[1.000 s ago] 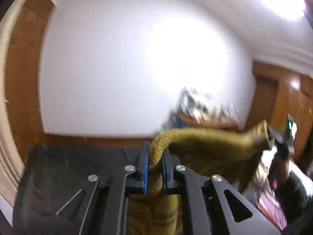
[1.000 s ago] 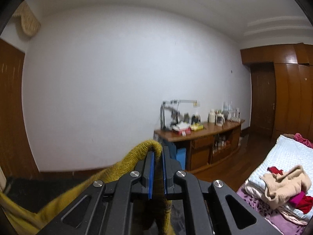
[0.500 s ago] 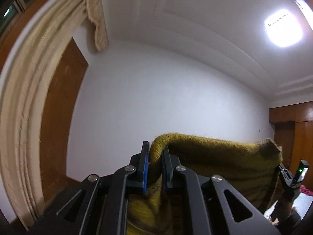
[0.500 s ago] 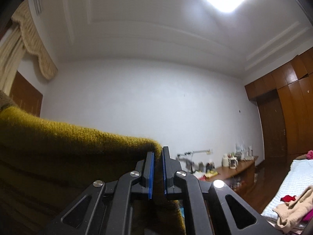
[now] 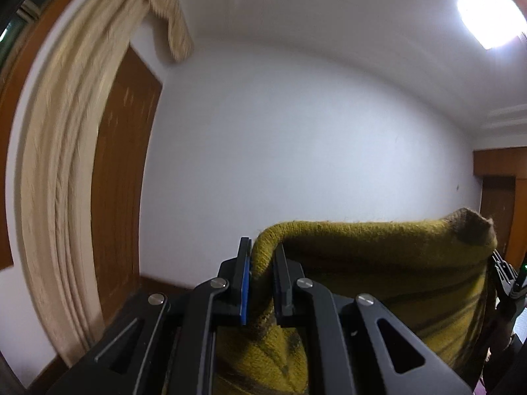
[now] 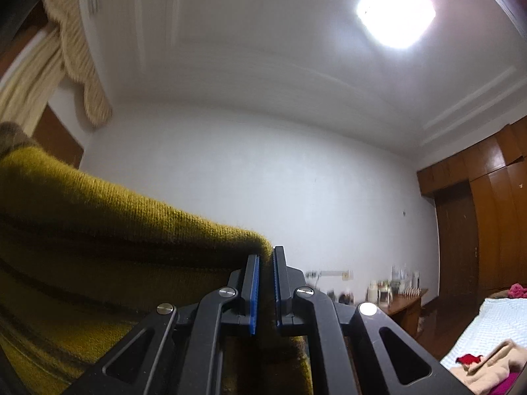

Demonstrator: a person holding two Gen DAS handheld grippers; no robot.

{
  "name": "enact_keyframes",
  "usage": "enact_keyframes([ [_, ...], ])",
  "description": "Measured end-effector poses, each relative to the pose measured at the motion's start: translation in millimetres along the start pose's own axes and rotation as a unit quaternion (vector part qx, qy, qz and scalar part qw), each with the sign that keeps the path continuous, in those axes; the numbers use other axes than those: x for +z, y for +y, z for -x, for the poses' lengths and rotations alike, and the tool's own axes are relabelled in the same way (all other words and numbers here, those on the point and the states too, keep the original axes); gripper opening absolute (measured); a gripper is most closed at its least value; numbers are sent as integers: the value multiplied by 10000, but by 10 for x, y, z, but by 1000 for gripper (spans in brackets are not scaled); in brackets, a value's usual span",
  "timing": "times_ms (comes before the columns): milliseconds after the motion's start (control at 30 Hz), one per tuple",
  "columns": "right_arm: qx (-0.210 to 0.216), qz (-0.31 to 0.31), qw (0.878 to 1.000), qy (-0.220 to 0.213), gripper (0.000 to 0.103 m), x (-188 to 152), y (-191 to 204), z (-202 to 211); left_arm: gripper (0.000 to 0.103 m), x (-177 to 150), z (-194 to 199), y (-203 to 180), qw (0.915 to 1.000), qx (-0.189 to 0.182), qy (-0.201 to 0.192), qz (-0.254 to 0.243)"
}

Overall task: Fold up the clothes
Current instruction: 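Raise the sweater high with both tools to let it hang open, then lower the sweater onto the black surface and open both tools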

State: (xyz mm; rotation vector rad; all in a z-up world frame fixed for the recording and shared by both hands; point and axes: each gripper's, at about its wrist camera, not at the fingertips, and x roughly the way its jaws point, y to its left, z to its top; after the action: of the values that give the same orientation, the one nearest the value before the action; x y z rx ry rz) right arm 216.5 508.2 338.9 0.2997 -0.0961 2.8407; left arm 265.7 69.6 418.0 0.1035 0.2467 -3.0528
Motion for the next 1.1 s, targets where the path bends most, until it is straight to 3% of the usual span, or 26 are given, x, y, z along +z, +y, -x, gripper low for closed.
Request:
enact_keyframes([
  [200,165,332,9900,1358,8,-857,433,-832,12,-463,-1118,228,9937,215,1095,40],
  [367,190,664,9677,2425,8,-1651,826,-1499,12,-1126,-2171,330,9767,386,2113,29],
  [500,238,943,9382,3323,8,-2324,1090,-1900,12,-1780,-2968,435,9526,601,2982,-112],
  [667,663,1097,8840,4495,8,-3085,1316,-2265,20,-2797,-3807,562,8995,920,4258,-341],
  [733,803,1240,8601,4882,9,-3361,1467,-2327,20,-3028,-3951,561,8863,1021,4488,-508],
  [833,756,1373,8421,5161,14,-3614,1482,-2422,27,-3236,-4063,648,8681,1252,4786,-392],
  [900,775,1281,8340,5311,26,-3659,1445,-2405,29,-3236,-4060,657,8656,1210,4846,-349],
  [967,836,1217,8336,5323,34,-3620,1431,-2322,35,-3203,-4005,610,8651,1126,4860,-530],
  [1000,865,1203,8342,5312,51,-3593,1421,-2275,37,-3150,-3962,584,8645,1059,4870,-654],
  [1033,900,1173,8350,5301,59,-3568,1413,-2219,41,-3095,-3919,559,8637,990,4880,-777],
  [1100,1077,1088,8352,5283,65,-3544,1472,-2085,47,-3032,-3825,478,8620,806,4897,-1033],
])
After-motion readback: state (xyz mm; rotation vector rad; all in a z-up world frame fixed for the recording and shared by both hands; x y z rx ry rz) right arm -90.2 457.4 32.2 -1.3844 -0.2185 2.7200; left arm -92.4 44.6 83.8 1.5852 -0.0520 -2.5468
